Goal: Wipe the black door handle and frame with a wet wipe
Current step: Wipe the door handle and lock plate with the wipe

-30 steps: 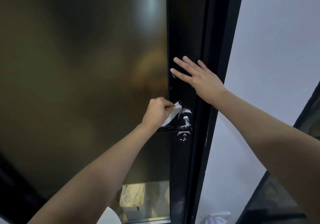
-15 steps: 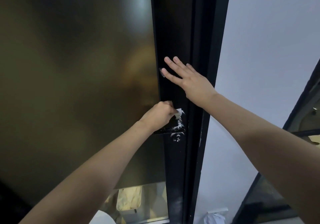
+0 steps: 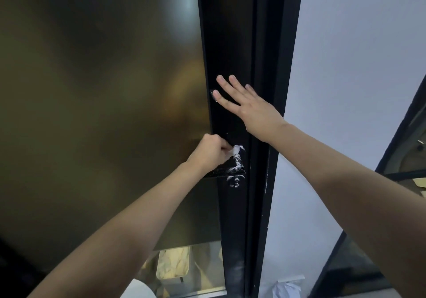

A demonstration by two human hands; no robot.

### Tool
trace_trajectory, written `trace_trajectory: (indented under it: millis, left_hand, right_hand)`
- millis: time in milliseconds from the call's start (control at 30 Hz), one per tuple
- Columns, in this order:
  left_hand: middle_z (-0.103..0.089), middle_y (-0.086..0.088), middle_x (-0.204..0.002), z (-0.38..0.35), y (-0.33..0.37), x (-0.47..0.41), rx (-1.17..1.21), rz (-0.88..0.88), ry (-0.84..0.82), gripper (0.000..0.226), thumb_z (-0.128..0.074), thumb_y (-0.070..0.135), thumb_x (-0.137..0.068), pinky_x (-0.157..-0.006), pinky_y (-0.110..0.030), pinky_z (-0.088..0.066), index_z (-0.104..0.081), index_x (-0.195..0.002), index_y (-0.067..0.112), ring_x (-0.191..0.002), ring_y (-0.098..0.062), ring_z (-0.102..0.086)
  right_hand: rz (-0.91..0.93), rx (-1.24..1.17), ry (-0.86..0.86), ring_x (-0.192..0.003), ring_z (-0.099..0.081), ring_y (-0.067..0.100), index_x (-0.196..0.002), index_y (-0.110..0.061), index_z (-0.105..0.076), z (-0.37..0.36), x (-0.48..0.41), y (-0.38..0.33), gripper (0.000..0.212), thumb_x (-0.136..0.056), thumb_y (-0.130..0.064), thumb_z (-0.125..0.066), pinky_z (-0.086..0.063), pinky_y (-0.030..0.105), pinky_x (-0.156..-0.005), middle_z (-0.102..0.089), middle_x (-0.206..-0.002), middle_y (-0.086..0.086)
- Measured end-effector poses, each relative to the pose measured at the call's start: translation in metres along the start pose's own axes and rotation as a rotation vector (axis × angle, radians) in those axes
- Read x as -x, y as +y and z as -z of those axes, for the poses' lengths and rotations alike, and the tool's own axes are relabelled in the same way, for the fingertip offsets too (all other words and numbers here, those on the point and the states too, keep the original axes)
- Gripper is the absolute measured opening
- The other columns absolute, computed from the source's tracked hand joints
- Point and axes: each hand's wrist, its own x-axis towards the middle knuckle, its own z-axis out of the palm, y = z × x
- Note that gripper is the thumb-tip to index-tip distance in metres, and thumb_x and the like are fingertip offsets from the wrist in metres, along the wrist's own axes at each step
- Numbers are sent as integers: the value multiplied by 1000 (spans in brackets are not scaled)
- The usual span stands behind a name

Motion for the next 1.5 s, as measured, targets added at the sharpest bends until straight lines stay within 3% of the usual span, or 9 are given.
trace_trajectory:
  millis: [167, 267, 500, 600, 900, 1000, 1133, 1333, 1500]
  left_hand:
    - [-71, -13, -104, 8, 9, -6, 134, -10, 128, 20, -58, 7, -88, -87, -18, -46, -72, -102, 3, -100, -21, -65]
    - [-70, -12, -107, -4, 17, -2, 131, -95, 69, 19, -61, 10, -88, -87, -13, -41, -72, -102, 3, -102, -21, -64]
    - [-69, -10, -109, 10, 1, -1, 35, -86, -90, 21, -56, 2, -87, -94, -20, -46, -72, -101, 4, -104, -19, -63]
    - [-70, -10, -108, 12, 10, -7, 75, -134, -71, 19, -60, 9, -87, -95, -26, -47, -73, -100, 5, -104, -19, -63]
    - [-69, -3, -107, 8, 12, 9, 104, -194, -256, 18, -60, 5, -88, -89, -12, -43, -74, -99, 9, -100, -9, -61]
    - [-70, -4, -107, 10, 13, 6, 149, -168, -190, 20, -59, 4, -87, -85, -9, -45, -74, -100, 8, -96, -8, -62]
    - [-69, -3, -110, -2, 13, 11, 142, -197, -198, 22, -56, 1, -89, -92, -14, -43, -74, -100, 9, -104, -13, -62]
    - [-74, 6, -98, 28, -10, 23, 80, -199, -304, 21, -61, 4, -85, -86, -3, -41, -77, -89, 16, -90, 8, -61]
    - [-73, -1, -105, 21, 6, 22, 96, -189, -231, 24, -58, -1, -86, -87, 1, -40, -75, -97, 12, -101, -3, -63]
  right_hand:
    - [-11, -8, 3, -146, 14, 23, -150, -26, 0, -1, 0, -1, 99, -74, 28, -35, 5, 33, -115, 13, -159, 2]
    - [-9, -10, 2, -146, 13, 23, -150, -26, 0, 0, 0, -2, 99, -74, 28, -34, 4, 33, -115, 12, -159, 2]
    - [-10, -3, 14, -143, 18, 20, -150, -26, 0, -3, 0, -1, 100, -75, 28, -36, 3, 34, -116, 13, -159, 1]
    - [-11, -6, 18, -146, 13, 23, -150, -25, -2, -2, 0, -2, 99, -74, 28, -36, 3, 35, -116, 11, -159, 2]
    - [-10, -12, 27, -146, 11, 23, -150, -26, -2, -4, 0, -2, 99, -75, 28, -37, 1, 34, -116, 10, -159, 1]
    - [-24, -23, 11, -147, 12, 22, -150, -27, -2, -1, 0, -3, 97, -76, 26, -38, -1, 35, -118, 11, -159, -1]
    - [-27, -10, -6, -147, 12, 22, -150, -26, -2, 2, 0, -3, 97, -77, 24, -41, -3, 35, -118, 12, -159, -1]
    - [-77, -3, -44, -146, 14, 20, -150, -26, 1, 5, 2, -10, 98, -76, 22, -41, -3, 36, -119, 17, -158, -2]
    - [-119, -33, 21, -148, 2, 22, -150, -21, -14, 4, 4, -25, 88, -77, 18, -45, -8, 37, -119, 5, -160, 2]
